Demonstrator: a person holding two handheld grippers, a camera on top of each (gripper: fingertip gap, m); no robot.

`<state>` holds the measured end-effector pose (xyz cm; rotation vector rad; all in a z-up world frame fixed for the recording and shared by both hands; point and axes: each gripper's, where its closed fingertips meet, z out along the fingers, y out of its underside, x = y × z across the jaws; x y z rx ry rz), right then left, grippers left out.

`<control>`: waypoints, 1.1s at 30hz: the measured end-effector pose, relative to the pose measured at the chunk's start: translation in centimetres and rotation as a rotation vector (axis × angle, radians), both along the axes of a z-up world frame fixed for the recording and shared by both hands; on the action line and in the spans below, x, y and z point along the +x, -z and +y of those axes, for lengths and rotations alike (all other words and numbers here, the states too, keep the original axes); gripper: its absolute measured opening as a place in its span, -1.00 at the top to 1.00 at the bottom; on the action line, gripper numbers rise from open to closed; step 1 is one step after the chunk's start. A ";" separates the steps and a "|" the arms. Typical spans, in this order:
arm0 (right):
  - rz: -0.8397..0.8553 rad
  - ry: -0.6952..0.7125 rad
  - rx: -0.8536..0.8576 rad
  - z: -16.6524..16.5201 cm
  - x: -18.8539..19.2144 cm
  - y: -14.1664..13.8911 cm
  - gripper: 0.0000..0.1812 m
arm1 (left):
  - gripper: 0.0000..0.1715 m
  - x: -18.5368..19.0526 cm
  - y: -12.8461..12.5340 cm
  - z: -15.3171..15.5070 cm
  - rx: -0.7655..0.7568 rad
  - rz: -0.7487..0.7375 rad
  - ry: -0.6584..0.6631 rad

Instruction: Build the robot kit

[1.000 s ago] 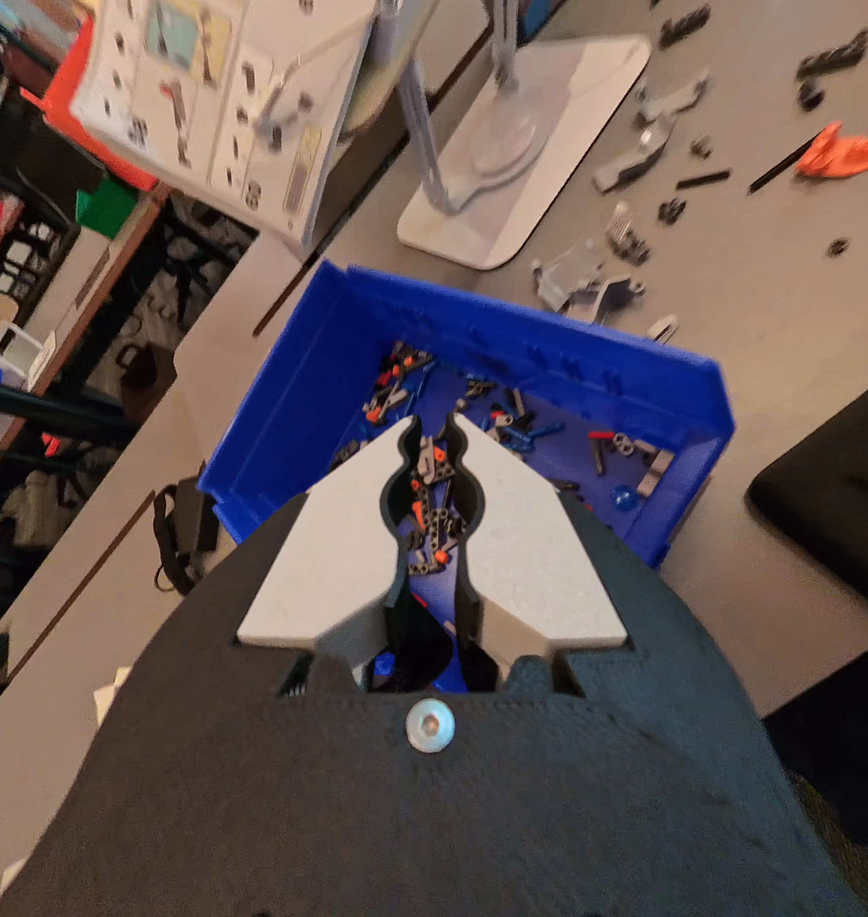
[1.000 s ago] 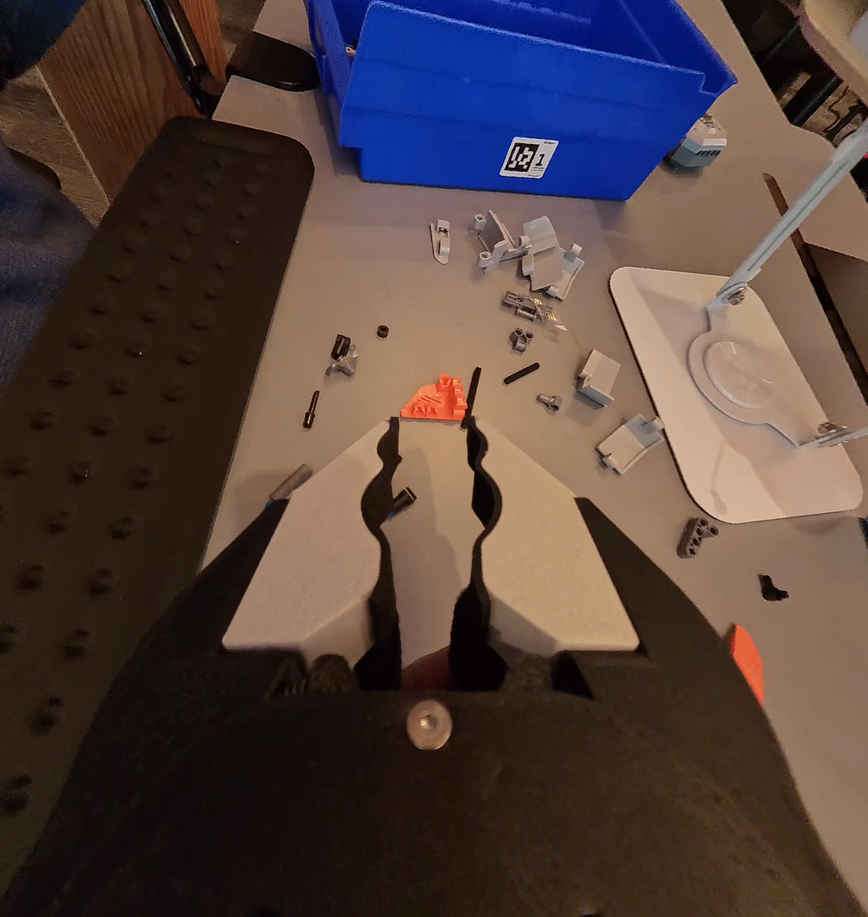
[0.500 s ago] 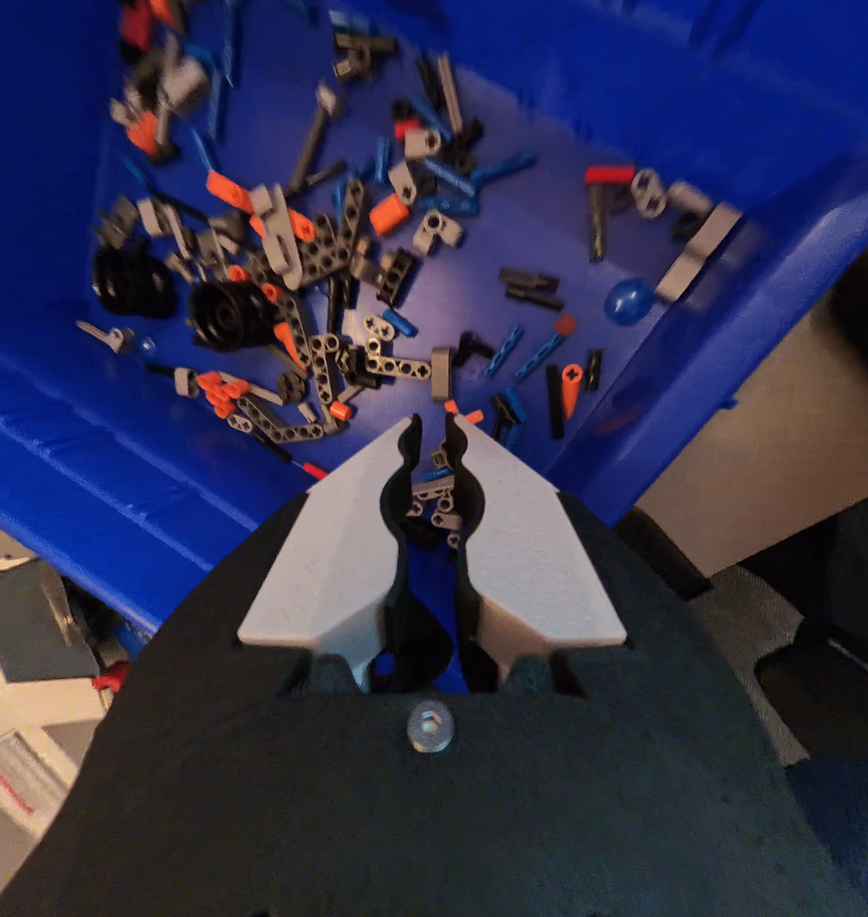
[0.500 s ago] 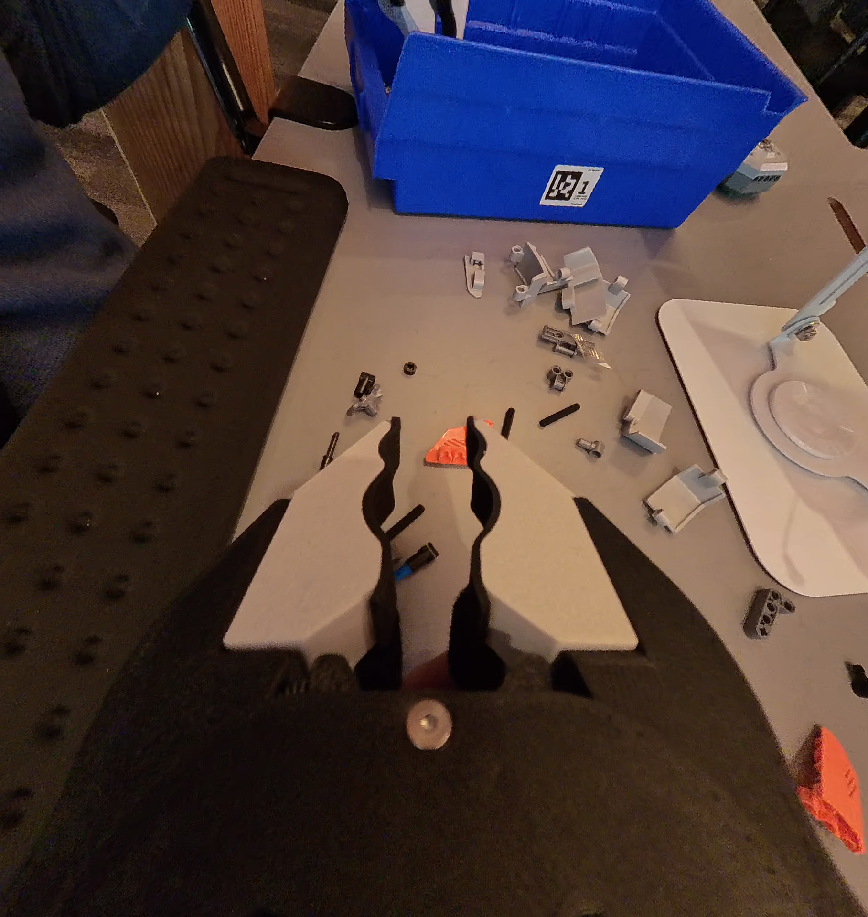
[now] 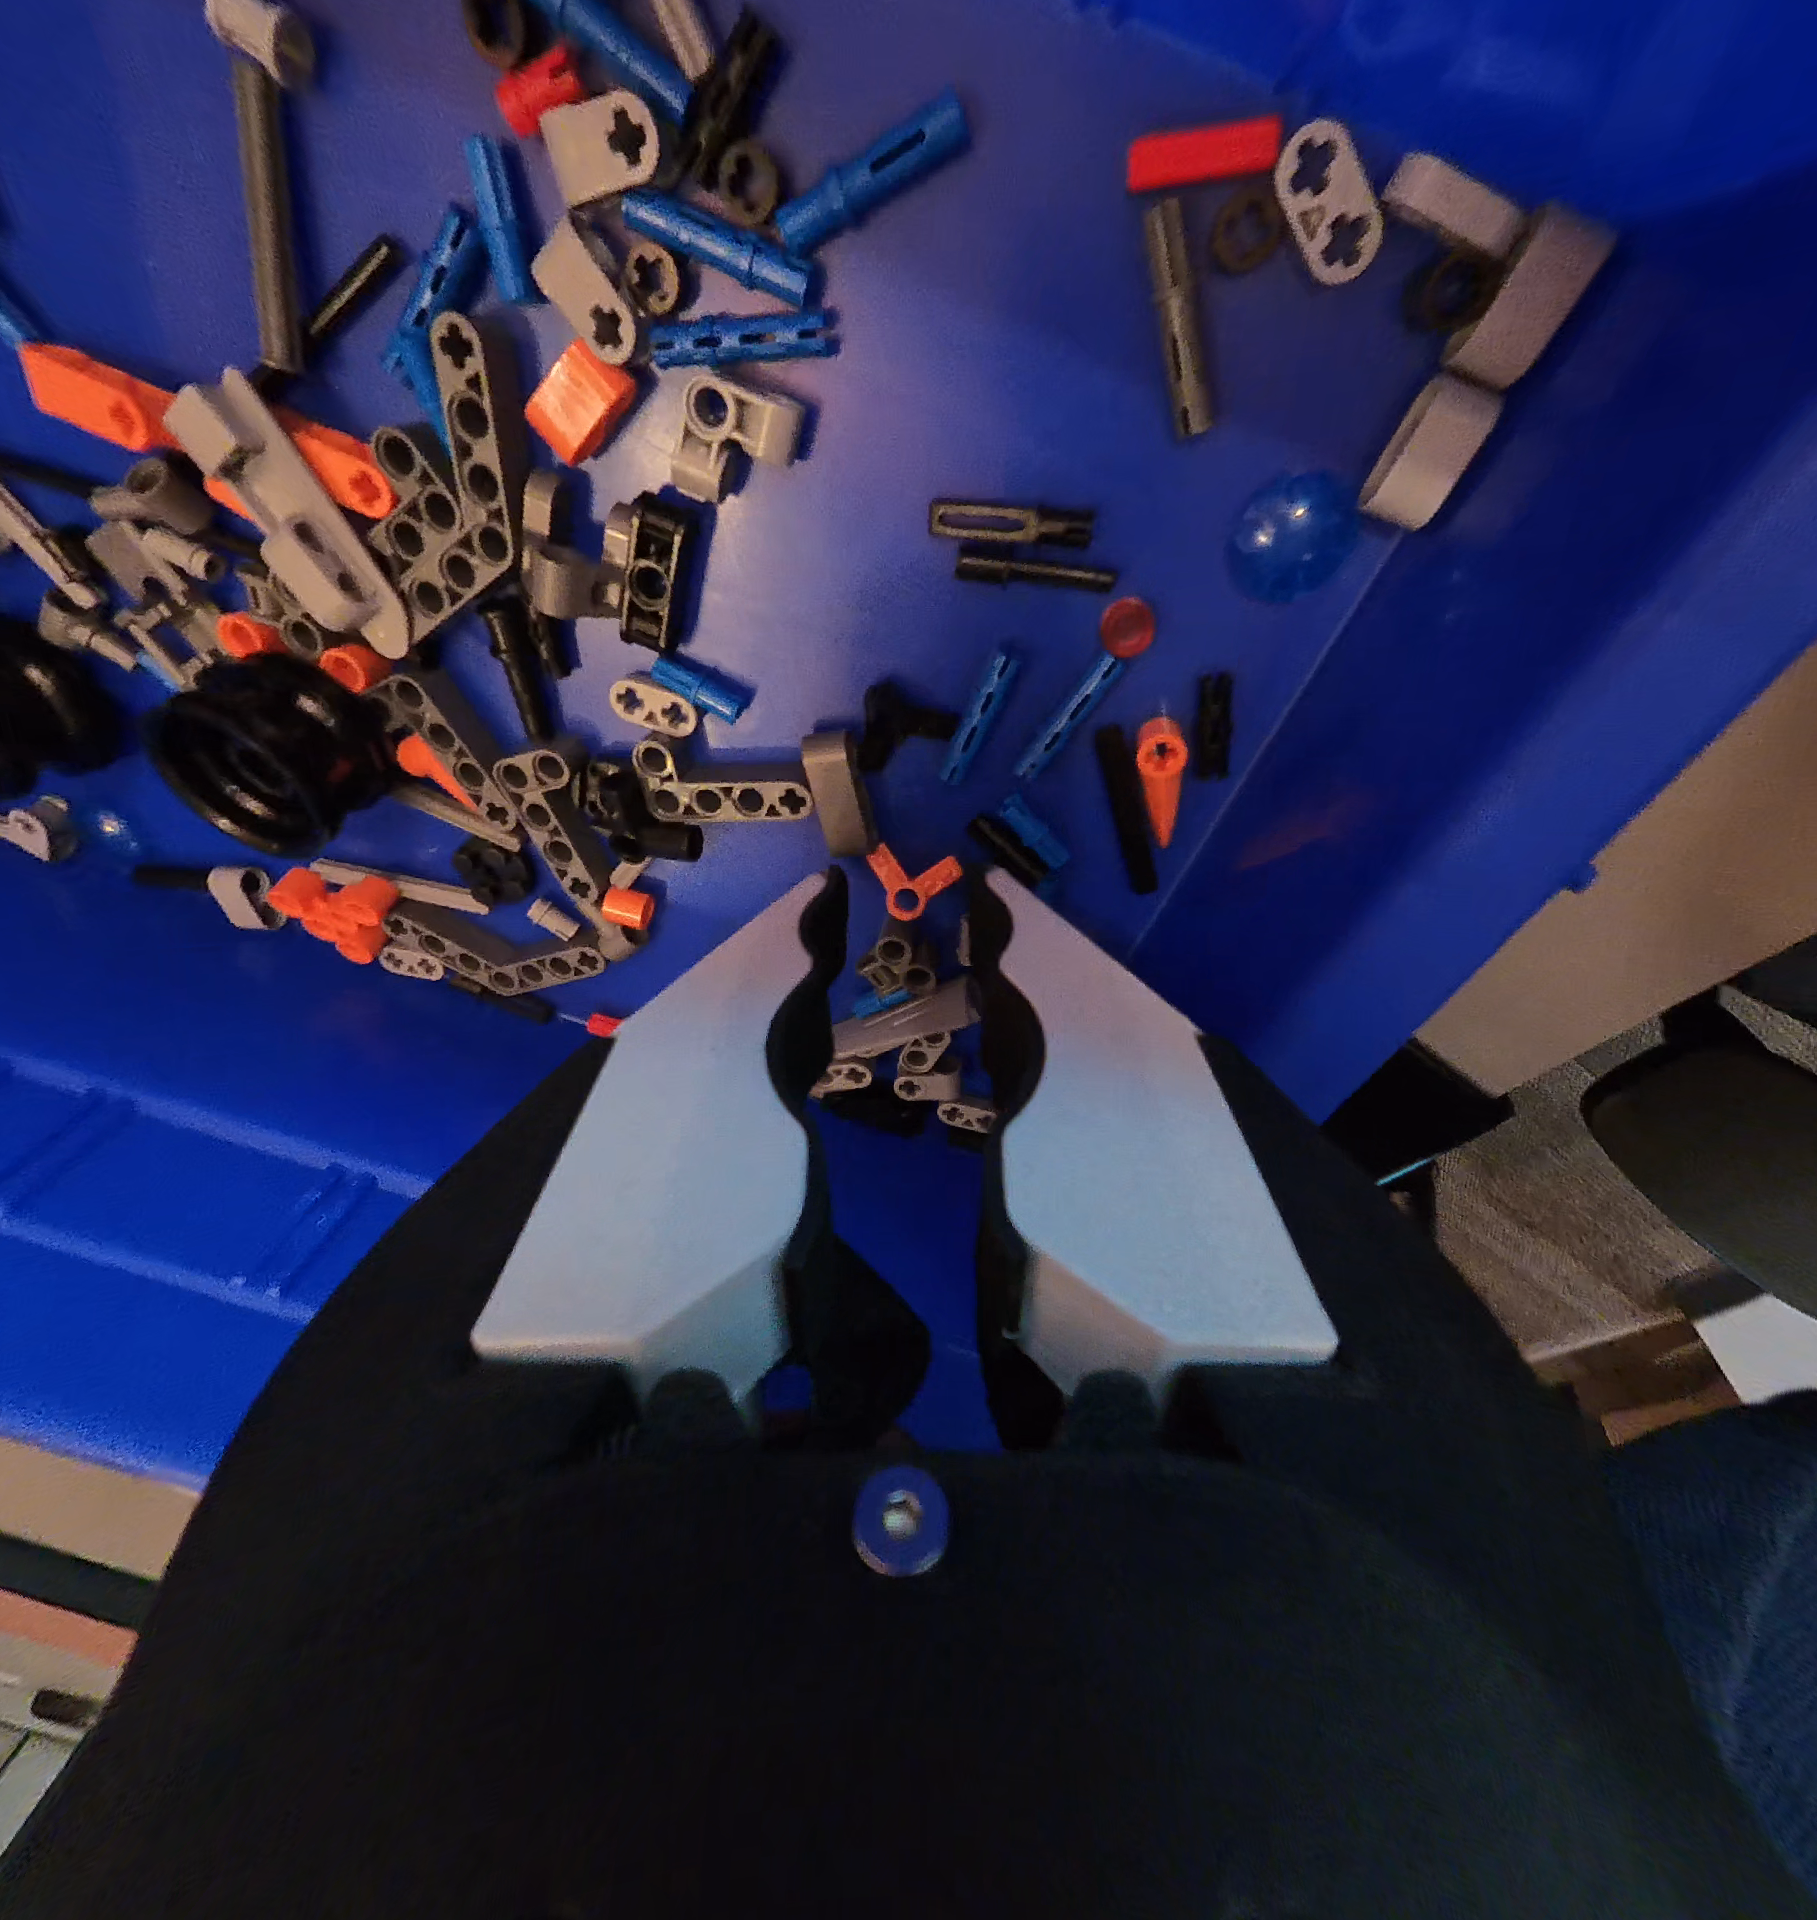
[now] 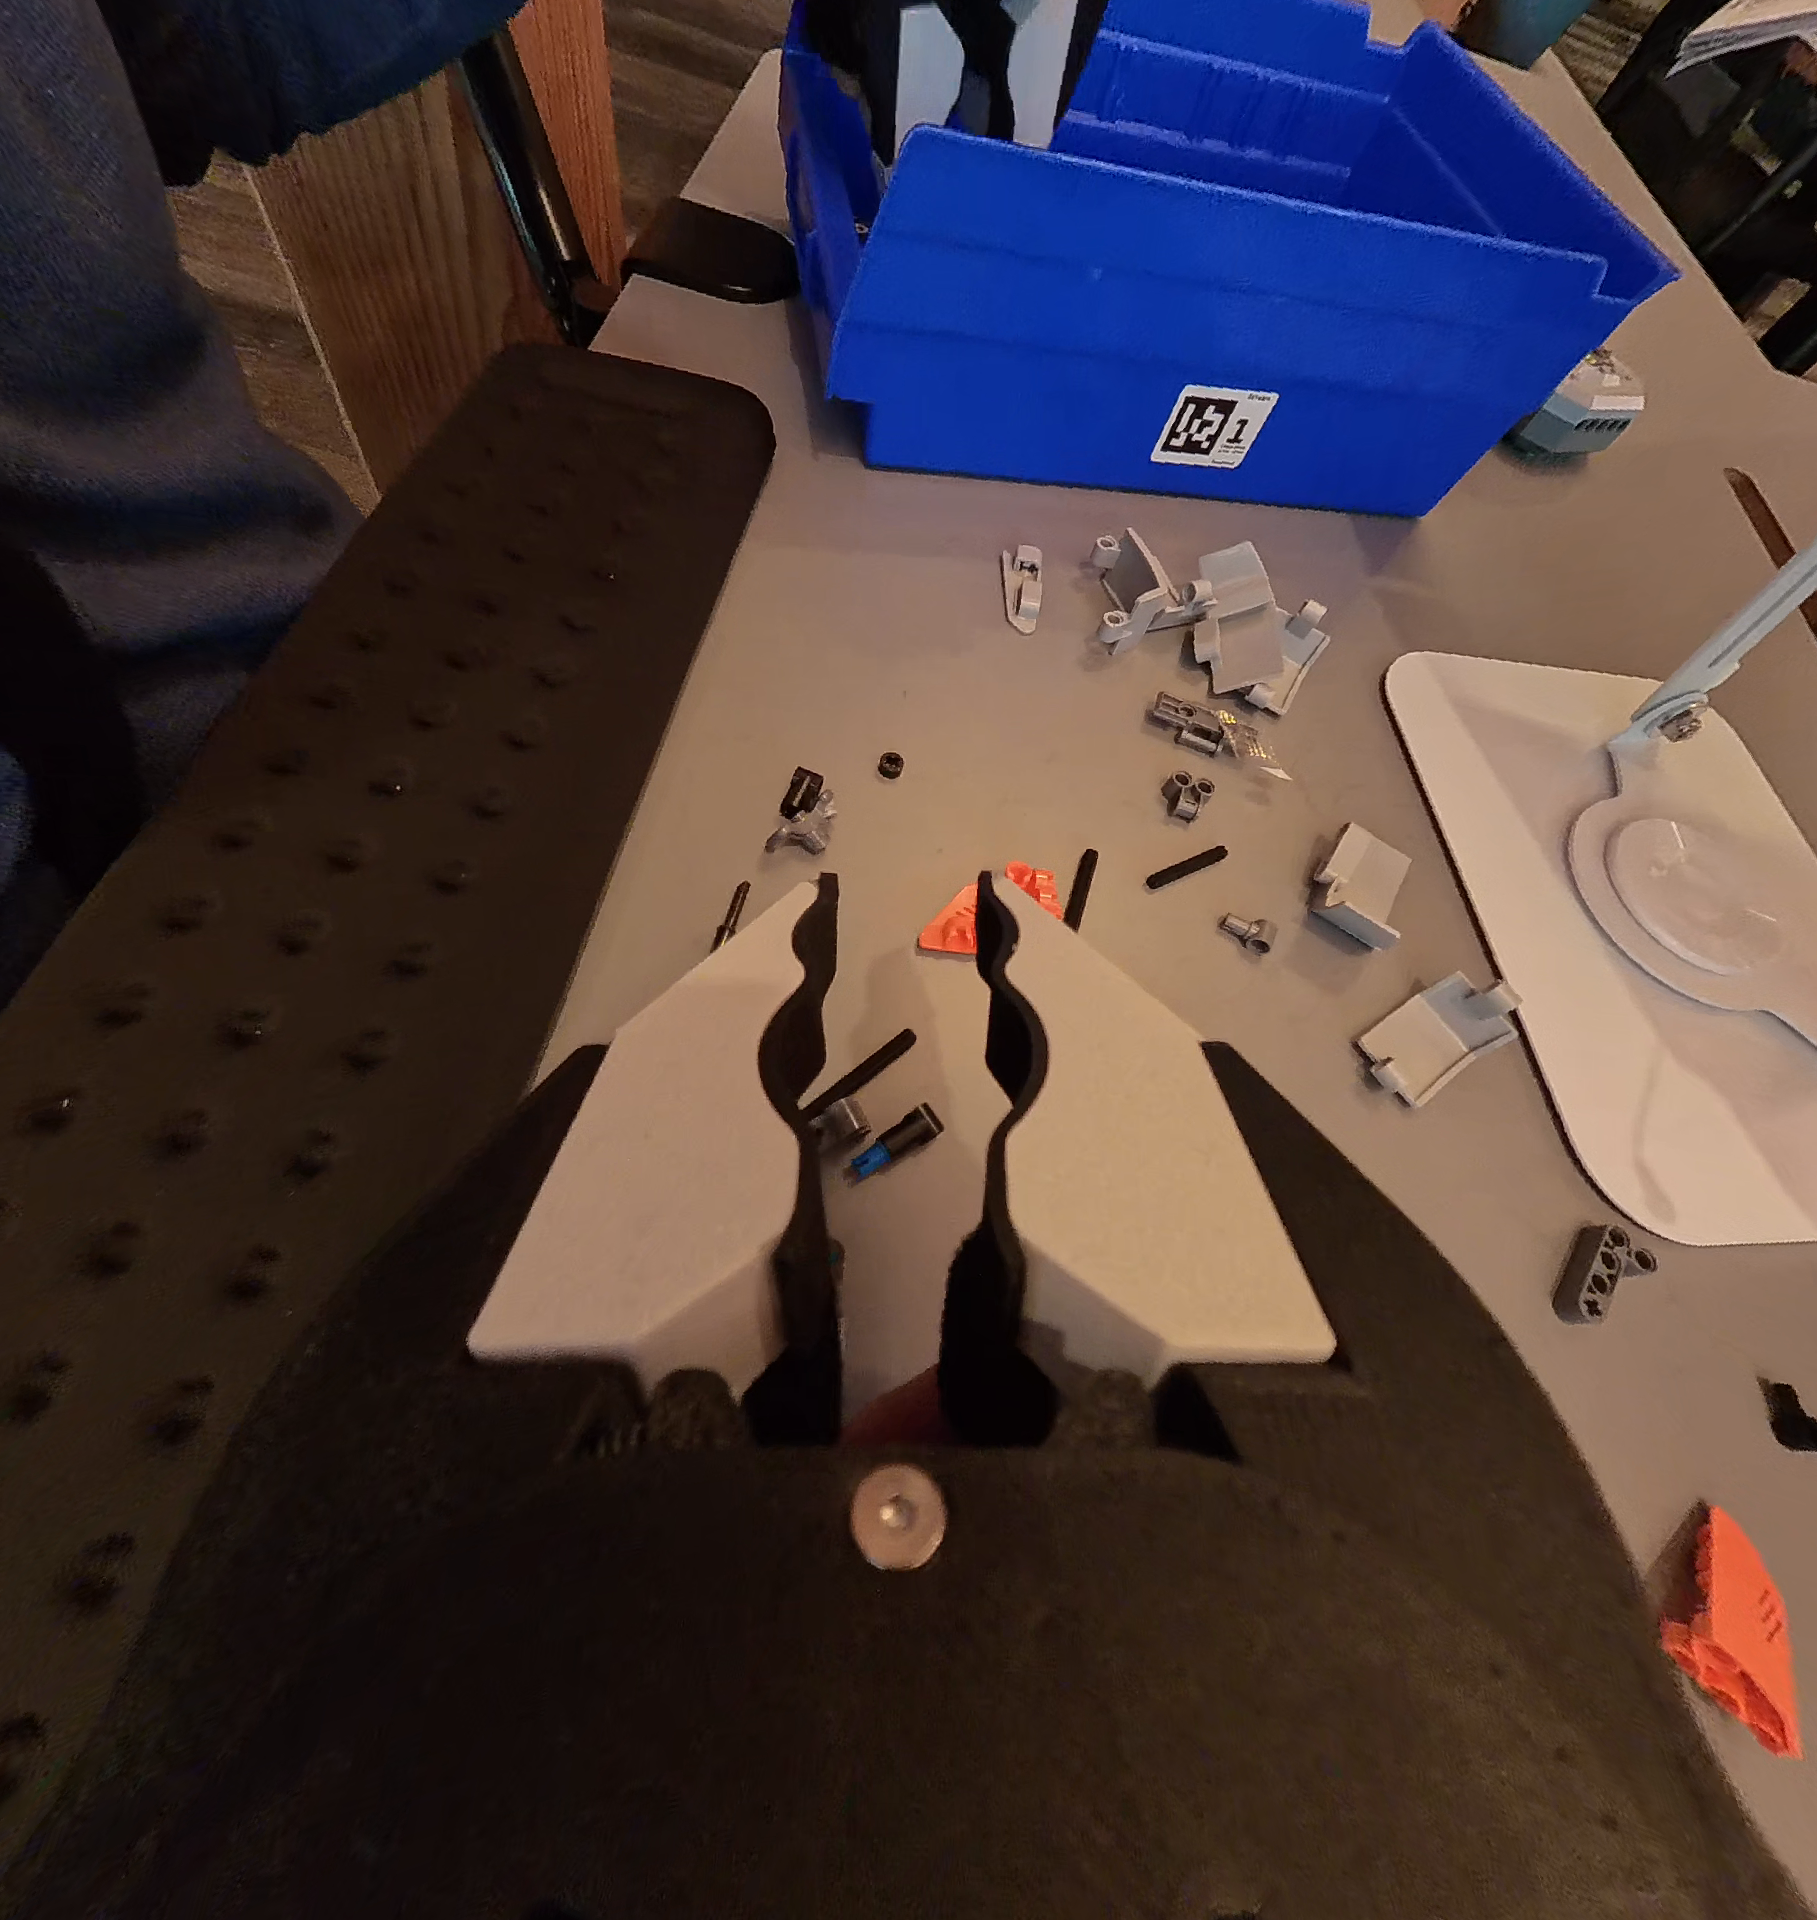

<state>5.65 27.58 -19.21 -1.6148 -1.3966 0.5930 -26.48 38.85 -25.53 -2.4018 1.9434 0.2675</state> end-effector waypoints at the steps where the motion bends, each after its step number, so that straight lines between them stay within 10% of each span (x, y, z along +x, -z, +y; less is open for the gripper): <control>1: 0.001 -0.002 0.003 -0.1 0.0 -0.1 0.74 | 0.81 0.0 0.2 -0.2 -0.019 0.002 -0.004; 12: 0.004 0.007 0.019 -0.1 0.7 -0.3 0.74 | 0.83 0.6 -0.8 -0.2 0.028 -0.055 0.020; 24: 0.000 0.009 0.018 0.1 1.0 -0.1 0.75 | 0.83 11.4 -13.0 -2.7 0.340 -0.296 0.386; 33: 0.001 0.009 0.036 -0.1 1.2 -0.5 0.75 | 0.83 25.4 -6.1 -8.0 0.154 -0.373 0.635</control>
